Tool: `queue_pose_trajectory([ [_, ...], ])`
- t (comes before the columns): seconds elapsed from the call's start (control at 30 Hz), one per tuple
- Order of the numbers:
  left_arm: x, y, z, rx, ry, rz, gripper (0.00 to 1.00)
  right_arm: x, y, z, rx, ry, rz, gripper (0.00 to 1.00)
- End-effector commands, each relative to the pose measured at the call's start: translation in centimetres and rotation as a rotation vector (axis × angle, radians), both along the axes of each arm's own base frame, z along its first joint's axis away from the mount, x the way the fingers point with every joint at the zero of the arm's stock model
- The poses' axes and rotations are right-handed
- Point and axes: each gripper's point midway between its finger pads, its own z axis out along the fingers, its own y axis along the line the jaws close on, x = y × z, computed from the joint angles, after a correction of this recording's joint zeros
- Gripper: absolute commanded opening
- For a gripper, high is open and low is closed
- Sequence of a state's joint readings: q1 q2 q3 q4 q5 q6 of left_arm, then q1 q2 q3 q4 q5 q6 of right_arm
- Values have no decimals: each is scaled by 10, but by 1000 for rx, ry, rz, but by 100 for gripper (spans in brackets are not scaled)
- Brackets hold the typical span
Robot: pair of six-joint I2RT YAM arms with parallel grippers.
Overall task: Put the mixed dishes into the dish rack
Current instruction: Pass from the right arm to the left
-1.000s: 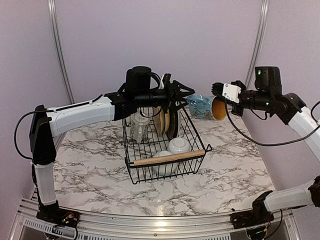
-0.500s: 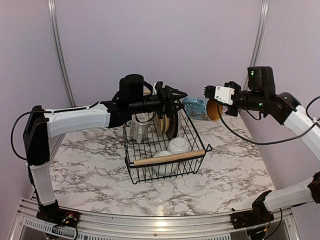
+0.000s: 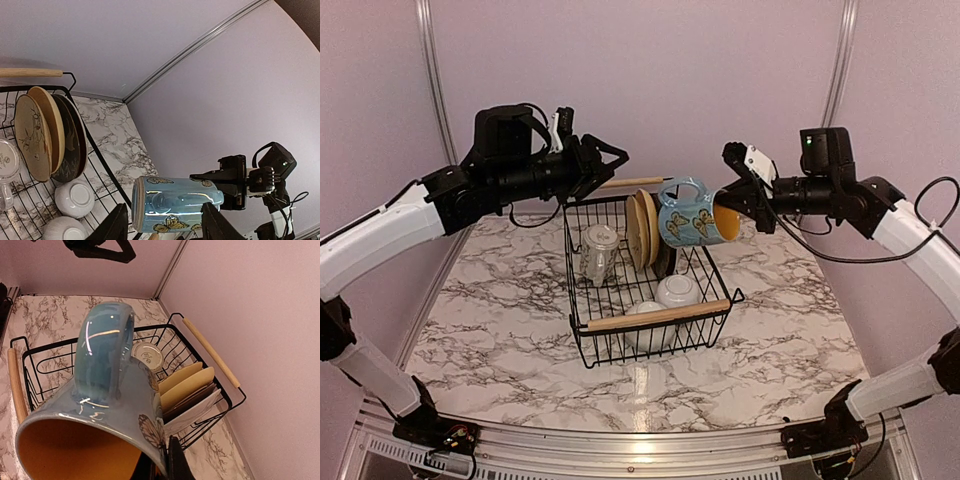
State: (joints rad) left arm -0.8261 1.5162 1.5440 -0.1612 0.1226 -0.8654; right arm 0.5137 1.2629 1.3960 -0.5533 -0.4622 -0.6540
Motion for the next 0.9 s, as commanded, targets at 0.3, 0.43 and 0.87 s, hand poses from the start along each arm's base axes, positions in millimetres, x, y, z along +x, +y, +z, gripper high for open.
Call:
queue_pose_trajectory([
  [0.3, -18, 51, -27, -3, 105, 131, 55, 29, 56, 31, 28, -296, -99, 0],
  [0.43, -16, 48, -29, -134, 190, 131, 57, 30, 62, 36, -28, -412, -156, 0],
  [0.87, -6, 17, -43, -325, 361, 27, 52, 9, 74, 40, -145, -586, -194, 0],
])
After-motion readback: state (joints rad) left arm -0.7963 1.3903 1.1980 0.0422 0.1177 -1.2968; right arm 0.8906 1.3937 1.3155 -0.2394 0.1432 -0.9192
